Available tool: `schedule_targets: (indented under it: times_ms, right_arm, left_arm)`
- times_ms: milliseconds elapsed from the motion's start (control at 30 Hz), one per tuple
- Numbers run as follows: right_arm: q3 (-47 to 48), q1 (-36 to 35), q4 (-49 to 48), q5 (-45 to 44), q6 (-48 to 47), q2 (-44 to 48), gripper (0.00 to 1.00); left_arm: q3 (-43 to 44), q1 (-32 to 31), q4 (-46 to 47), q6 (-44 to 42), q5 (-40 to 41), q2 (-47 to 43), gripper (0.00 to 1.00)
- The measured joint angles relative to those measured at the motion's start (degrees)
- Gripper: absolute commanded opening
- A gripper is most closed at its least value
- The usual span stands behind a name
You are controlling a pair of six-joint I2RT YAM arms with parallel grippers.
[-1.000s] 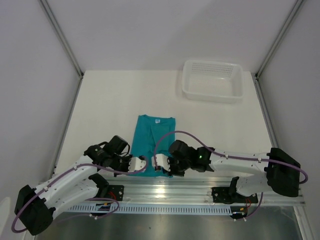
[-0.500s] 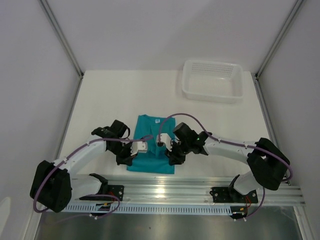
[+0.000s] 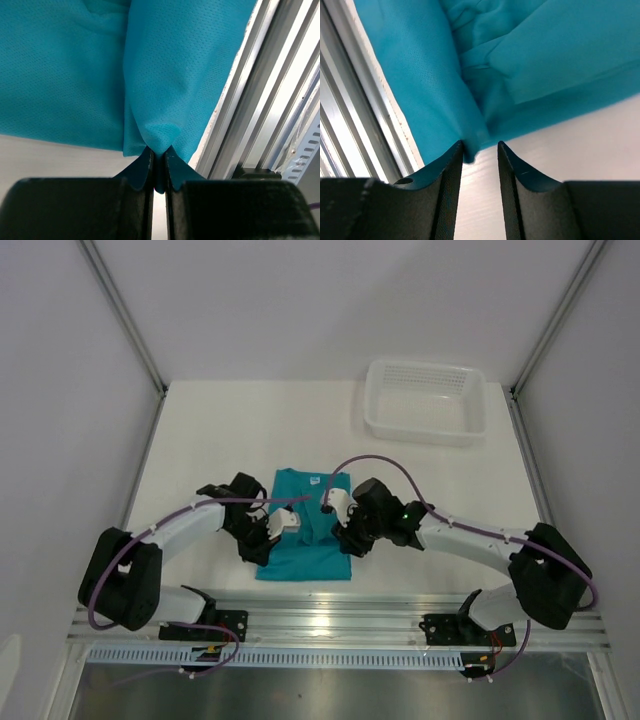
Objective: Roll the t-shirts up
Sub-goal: Roll the tshirt
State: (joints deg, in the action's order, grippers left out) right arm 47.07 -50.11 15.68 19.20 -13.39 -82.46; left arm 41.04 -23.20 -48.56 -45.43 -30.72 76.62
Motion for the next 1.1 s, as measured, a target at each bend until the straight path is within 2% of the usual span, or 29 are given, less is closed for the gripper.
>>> schedule_targets:
  times_ms: [67,167,300,400,533,733,1100]
  right_arm:
    - [-0.6,0.0,-0.3,-2.5,1.5,3.5,0.45]
    - [-2.0,0.0,-1.9,-5.5,3.9,10.1,0.47]
    - [-4.2,-1.5,-5.0,-11.2,8.0,16.5,0.44]
    - [-7.0,-5.6,-10.1,-12.7,10.7,17.6,0.40]
    - [-14.3,-11.1,-22.7,-10.1,15.5,15.7,0.35]
    - [-17.1,-11.1,-34.6,-9.7,19.6,7.5,0.32]
    - [-17.2,-5.7,-41.8,-8.9,23.1,-1.8,0.27]
  left_arm:
    - [0.2,0.0,0.5,0.7,0.4,1.8,0.09]
    - [0.8,0.0,0.9,1.9,0.6,3.6,0.09]
    - [1.5,0.0,1.2,2.9,0.6,4.7,0.11]
    - [1.8,0.0,1.5,3.3,0.6,4.8,0.13]
    - [2.4,0.1,1.4,3.5,0.6,4.9,0.16]
    - [2.7,0.3,1.5,3.5,0.6,4.9,0.20]
    - [3.9,0.4,1.8,4.6,1.9,4.5,0.36]
